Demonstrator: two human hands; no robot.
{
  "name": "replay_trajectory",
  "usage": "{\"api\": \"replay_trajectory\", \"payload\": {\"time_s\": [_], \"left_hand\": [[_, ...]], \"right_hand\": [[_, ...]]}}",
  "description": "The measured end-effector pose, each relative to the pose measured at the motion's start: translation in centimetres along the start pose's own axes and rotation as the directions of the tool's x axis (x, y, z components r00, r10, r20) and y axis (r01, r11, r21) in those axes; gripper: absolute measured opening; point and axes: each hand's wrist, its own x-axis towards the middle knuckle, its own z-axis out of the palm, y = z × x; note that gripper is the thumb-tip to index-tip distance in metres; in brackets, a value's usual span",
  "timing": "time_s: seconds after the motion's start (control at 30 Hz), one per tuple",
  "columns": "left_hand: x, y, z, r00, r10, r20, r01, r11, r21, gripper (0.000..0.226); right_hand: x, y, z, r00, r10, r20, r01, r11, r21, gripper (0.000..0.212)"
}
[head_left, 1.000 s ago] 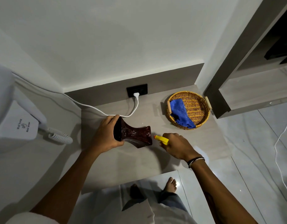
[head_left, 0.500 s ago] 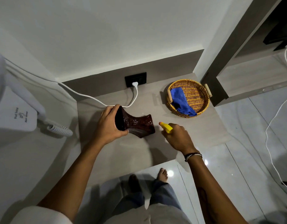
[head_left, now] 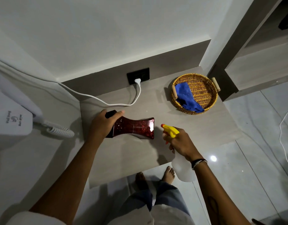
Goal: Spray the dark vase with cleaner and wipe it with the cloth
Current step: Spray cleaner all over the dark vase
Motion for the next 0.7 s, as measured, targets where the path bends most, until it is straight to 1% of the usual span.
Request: {"api": "replay_trajectory", "payload": {"time_s": [0.13, 0.2, 0.23, 0.3, 0.33, 0.37, 0.43, 0.47, 0.5, 0.57, 0.63, 0.67, 0.7], "left_hand": [[0.0, 0.0, 0.5, 1.000, -0.013, 0.009, 0.012, 0.999, 0.049, 0.075], [-0.2, 0.2, 0.6, 1.000, 0.004, 0.008, -0.004, 0.996, 0.094, 0.081], [-0.4, 0.2, 0.6, 1.000, 0.022, 0.022, -0.024, 0.995, 0.093, 0.084], [-0.9, 0.1, 0.4, 0.994, 0.063, 0.093, -0.065, 0.998, 0.021, 0.087], [-1.2, -0.2, 0.1, 0.985, 0.089, 0.151, -0.089, 0.996, -0.008, 0.094], [-1.5, -0.5, -0.2, 0.970, 0.130, 0.207, -0.132, 0.991, -0.003, 0.108], [-2.1, -1.2, -0.5, 0.940, 0.213, 0.266, -0.245, 0.965, 0.093, 0.135], [-2.4, -1.4, -0.5, 0.926, 0.255, 0.278, -0.300, 0.945, 0.132, 0.142], [-2.6, -1.5, -0.4, 0.915, 0.292, 0.279, -0.343, 0.927, 0.151, 0.144], [-2.8, -1.7, 0.0, 0.903, 0.363, 0.230, -0.401, 0.904, 0.149, 0.135], [-2.6, -1.8, 0.4, 0.890, 0.428, 0.159, -0.449, 0.882, 0.144, 0.117], [-2.5, -1.8, 0.5, 0.882, 0.449, 0.146, -0.468, 0.871, 0.151, 0.110], [-2.4, -1.7, 0.5, 0.874, 0.463, 0.143, -0.483, 0.860, 0.163, 0.106]], "right_hand": [[-0.1, -0.4, -0.1, 0.999, -0.004, 0.032, 0.006, 0.998, -0.065, 0.021], [0.0, -0.8, -0.3, 0.998, -0.030, 0.058, 0.035, 0.996, -0.085, 0.024], [0.0, -1.0, -0.3, 0.996, -0.043, 0.074, 0.050, 0.995, -0.089, 0.023], [0.0, -1.4, -0.3, 0.993, -0.070, 0.100, 0.080, 0.992, -0.101, 0.023], [0.0, -1.7, -0.3, 0.991, -0.080, 0.108, 0.092, 0.989, -0.113, 0.025], [0.0, -1.8, -0.2, 0.989, -0.092, 0.117, 0.107, 0.986, -0.130, 0.025], [-0.1, -2.1, 0.0, 0.984, -0.115, 0.135, 0.136, 0.978, -0.155, 0.020], [-0.1, -2.2, 0.1, 0.980, -0.133, 0.151, 0.157, 0.974, -0.162, 0.014], [-0.2, -2.3, 0.2, 0.973, -0.155, 0.172, 0.183, 0.970, -0.159, 0.011], [-0.4, -2.7, 0.6, 0.955, -0.193, 0.223, 0.226, 0.965, -0.134, 0.005], [-0.4, -3.2, 1.0, 0.937, -0.235, 0.260, 0.266, 0.960, -0.091, 0.032], [-0.4, -3.5, 1.1, 0.926, -0.254, 0.279, 0.283, 0.956, -0.071, 0.039], [-0.4, -3.7, 1.3, 0.915, -0.279, 0.291, 0.305, 0.951, -0.049, 0.042]]}}
